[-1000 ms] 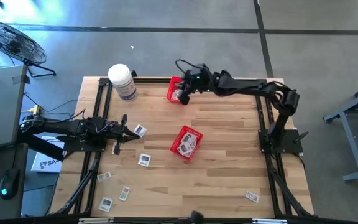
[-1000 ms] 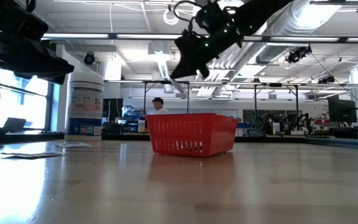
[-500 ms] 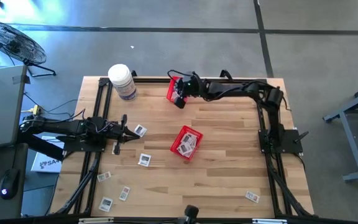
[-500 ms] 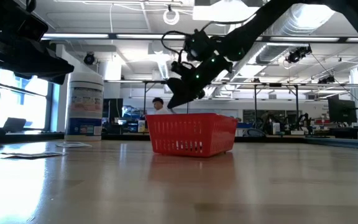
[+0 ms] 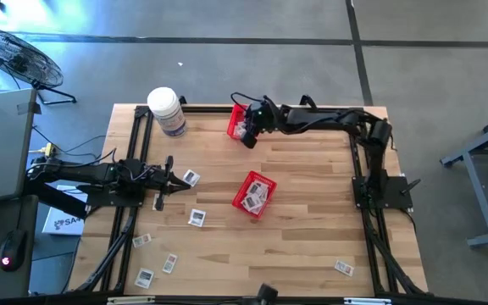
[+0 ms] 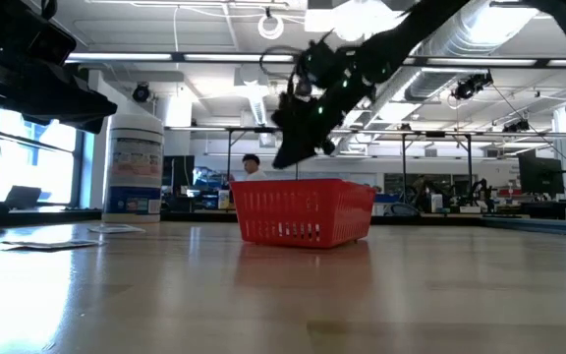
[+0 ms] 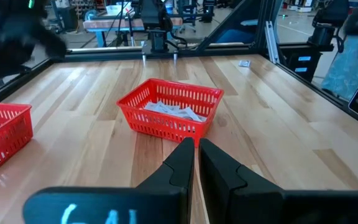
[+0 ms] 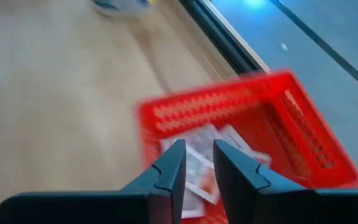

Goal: Pick & Place First Aid Supplies
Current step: Put the white ointment pack into the top red bin

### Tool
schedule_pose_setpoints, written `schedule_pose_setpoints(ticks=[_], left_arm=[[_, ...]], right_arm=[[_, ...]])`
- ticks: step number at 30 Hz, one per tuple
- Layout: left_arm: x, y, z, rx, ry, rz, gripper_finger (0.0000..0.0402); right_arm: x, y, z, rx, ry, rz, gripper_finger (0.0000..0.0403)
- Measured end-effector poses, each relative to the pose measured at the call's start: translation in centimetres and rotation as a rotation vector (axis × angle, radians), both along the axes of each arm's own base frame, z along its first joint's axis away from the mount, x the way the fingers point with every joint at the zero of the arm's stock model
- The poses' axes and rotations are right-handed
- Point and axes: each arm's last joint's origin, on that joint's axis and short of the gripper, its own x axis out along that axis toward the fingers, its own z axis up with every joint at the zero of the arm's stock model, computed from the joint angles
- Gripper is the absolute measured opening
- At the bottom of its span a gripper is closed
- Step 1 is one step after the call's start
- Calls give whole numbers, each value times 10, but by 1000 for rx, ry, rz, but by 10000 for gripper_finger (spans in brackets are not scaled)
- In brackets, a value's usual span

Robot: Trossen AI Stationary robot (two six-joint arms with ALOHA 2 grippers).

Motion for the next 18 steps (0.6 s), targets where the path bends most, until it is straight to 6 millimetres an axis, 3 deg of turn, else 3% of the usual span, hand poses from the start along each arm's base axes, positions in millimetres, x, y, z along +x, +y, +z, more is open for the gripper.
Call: schedule_pose_setpoints(ticks=[4,10,14,18], left_arm=[[0,0,0,0,0,0,21],[0,0,0,0,0,0,21],[0,0,0,0,0,0,21],[0,0,0,0,0,0,21]], right_arm=[[-4,33,35,6,-23,140,81],[-26,115,72,109,97,377,79],[-45,174,65,193,286,412,84],[-67,226,46,306,486,318,95]])
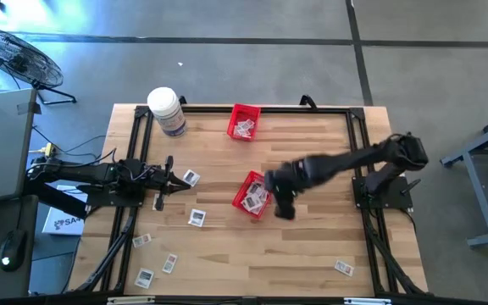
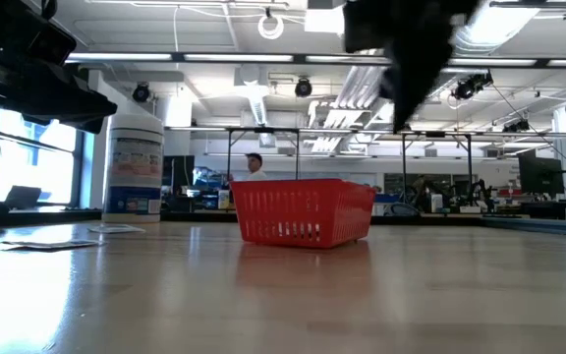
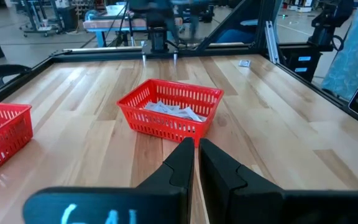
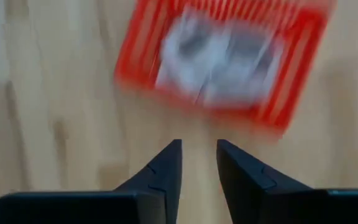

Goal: Pick & Place First Aid Supplies
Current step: Put the white ointment pack into the top red bin

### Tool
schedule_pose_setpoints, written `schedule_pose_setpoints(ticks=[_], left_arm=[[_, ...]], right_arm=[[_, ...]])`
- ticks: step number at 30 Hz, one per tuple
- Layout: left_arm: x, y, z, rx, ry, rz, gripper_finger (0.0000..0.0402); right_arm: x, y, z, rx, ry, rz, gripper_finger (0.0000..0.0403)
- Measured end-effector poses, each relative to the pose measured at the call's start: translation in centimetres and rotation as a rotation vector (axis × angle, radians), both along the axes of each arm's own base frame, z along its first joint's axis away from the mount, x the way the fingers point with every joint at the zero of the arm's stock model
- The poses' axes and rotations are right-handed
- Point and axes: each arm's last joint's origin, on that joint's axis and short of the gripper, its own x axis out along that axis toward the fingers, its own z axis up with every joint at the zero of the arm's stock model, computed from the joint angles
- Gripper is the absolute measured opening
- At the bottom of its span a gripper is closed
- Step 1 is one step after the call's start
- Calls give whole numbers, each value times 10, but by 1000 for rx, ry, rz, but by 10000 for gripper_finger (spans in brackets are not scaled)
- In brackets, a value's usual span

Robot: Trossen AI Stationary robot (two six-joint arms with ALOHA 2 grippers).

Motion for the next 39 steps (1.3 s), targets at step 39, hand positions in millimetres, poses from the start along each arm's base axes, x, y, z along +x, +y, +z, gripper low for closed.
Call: schedule_pose_setpoints(ticks=[39], left_arm=[[0,0,0,0,0,0,21]], right_arm=[[-139,153,-122,484,698,-980,157]])
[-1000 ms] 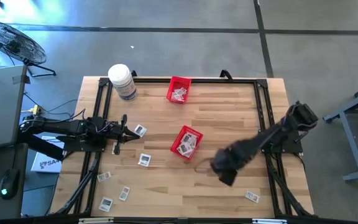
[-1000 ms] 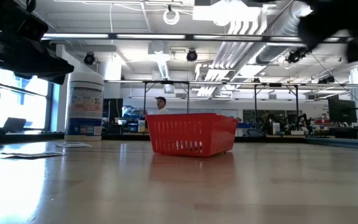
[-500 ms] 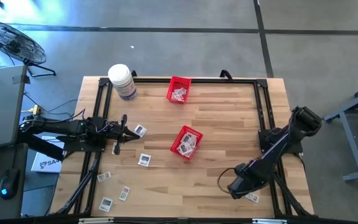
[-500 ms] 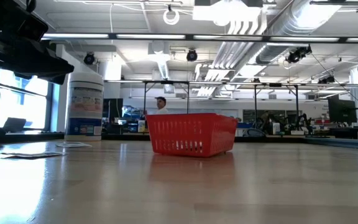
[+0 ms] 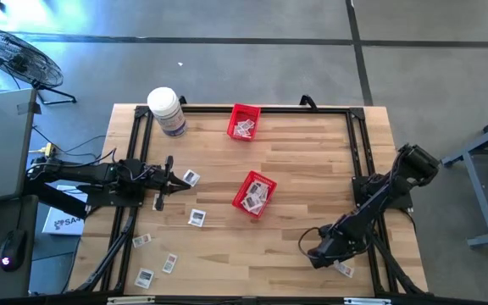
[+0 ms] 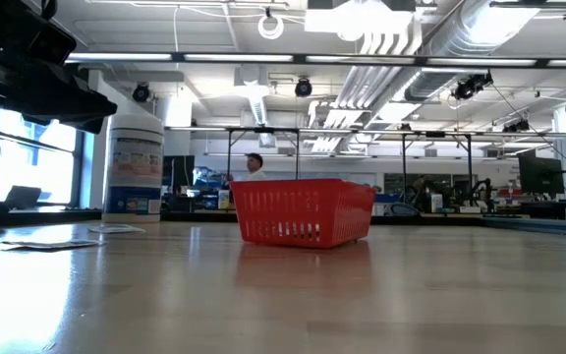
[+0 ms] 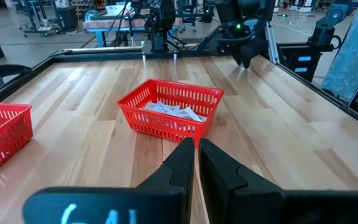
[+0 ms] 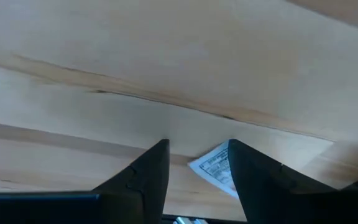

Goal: Pick & Place First Aid Supplies
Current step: Put the white ointment pack into the top red bin

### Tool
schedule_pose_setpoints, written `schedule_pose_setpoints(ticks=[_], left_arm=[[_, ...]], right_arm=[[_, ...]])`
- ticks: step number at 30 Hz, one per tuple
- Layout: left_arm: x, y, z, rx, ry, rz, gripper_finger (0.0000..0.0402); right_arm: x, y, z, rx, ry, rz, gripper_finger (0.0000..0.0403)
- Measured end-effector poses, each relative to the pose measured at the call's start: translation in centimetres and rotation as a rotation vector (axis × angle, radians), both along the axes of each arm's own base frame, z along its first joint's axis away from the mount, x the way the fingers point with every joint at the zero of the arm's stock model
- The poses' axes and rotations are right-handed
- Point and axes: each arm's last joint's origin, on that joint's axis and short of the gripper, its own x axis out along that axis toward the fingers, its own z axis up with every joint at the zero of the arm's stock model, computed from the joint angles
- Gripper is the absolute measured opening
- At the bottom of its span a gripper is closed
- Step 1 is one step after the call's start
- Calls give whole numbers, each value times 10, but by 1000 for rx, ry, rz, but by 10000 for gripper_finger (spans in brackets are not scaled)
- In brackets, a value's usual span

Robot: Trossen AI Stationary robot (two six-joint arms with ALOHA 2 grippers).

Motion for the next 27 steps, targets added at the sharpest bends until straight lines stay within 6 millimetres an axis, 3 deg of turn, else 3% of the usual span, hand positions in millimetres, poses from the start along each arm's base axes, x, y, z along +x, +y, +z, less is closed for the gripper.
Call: schedule_pose_setpoints(ticks=[7,15,27], left_arm=[[0,0,0,0,0,0,21],[0,0,0,0,0,0,21],[0,0,0,0,0,0,21]], right_arm=[[1,1,1,14,-17,22,145],[6,20,18,88,-101,142,145],[-32,40,15,-37,-251,495,131]])
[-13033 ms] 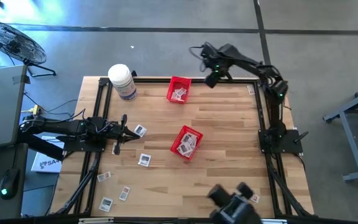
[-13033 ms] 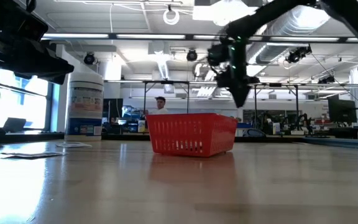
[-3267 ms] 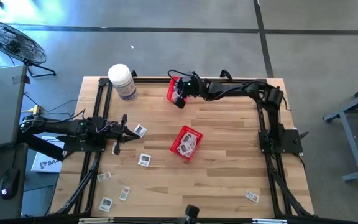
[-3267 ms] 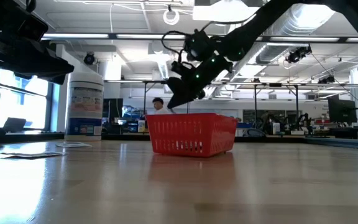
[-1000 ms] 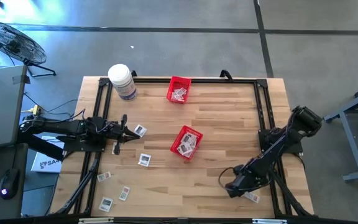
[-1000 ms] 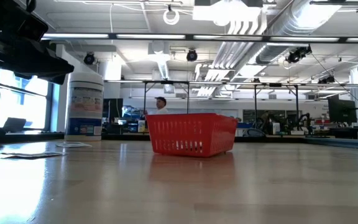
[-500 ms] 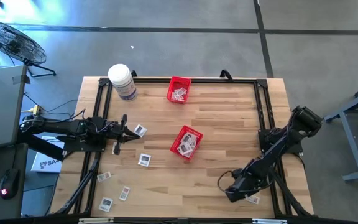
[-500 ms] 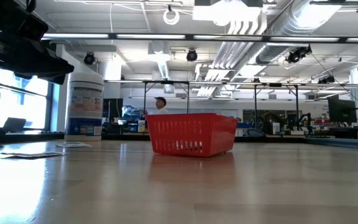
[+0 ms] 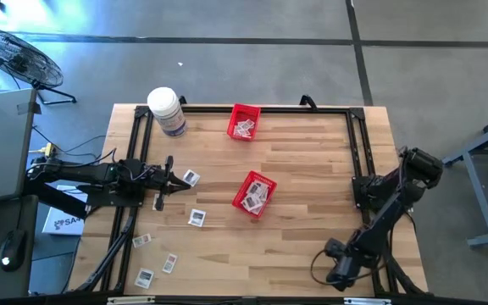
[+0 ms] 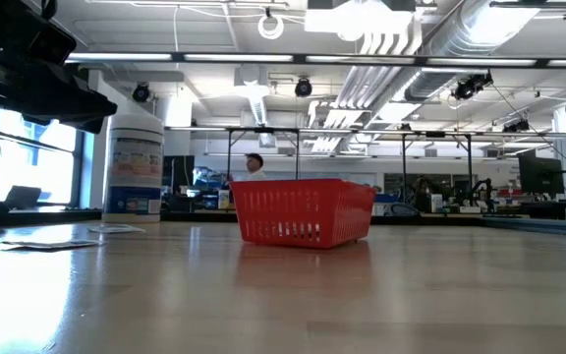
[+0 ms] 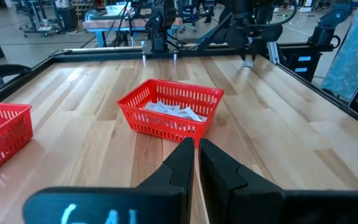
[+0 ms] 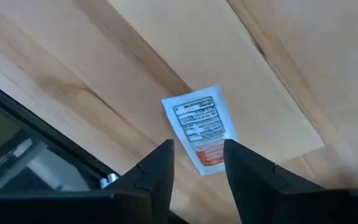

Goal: Pick & Place First Aid Supplies
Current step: Put the white ointment pack into the top red bin

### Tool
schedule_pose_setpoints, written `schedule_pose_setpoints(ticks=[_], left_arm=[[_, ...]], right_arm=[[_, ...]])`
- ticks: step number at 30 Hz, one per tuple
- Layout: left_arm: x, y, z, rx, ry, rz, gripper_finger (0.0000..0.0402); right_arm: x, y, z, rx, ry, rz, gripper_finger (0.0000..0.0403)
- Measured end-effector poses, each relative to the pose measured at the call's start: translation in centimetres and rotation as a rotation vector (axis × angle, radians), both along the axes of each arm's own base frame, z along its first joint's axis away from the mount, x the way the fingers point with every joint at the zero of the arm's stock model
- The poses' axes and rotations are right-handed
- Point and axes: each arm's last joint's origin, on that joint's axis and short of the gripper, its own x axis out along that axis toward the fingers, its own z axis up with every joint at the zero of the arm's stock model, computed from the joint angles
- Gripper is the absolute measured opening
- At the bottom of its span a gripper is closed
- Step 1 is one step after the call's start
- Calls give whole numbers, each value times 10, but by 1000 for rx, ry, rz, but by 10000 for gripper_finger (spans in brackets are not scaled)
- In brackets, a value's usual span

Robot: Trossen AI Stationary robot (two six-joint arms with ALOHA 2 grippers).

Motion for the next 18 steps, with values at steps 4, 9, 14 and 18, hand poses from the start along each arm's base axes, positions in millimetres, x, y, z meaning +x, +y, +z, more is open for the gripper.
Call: schedule_pose_setpoints(ticks=[4,9,14,18], left_arm=[[0,0,0,0,0,0,21],[0,0,0,0,0,0,21],[0,0,0,0,-1,0,21],[0,0,0,0,0,0,21]], right_arm=[[-4,3,-2,-31,-48,34,116],[1,7,-7,-30,-100,56,108],[9,3,-10,-59,-144,17,108],[29,-1,-8,-83,-316,-29,108]])
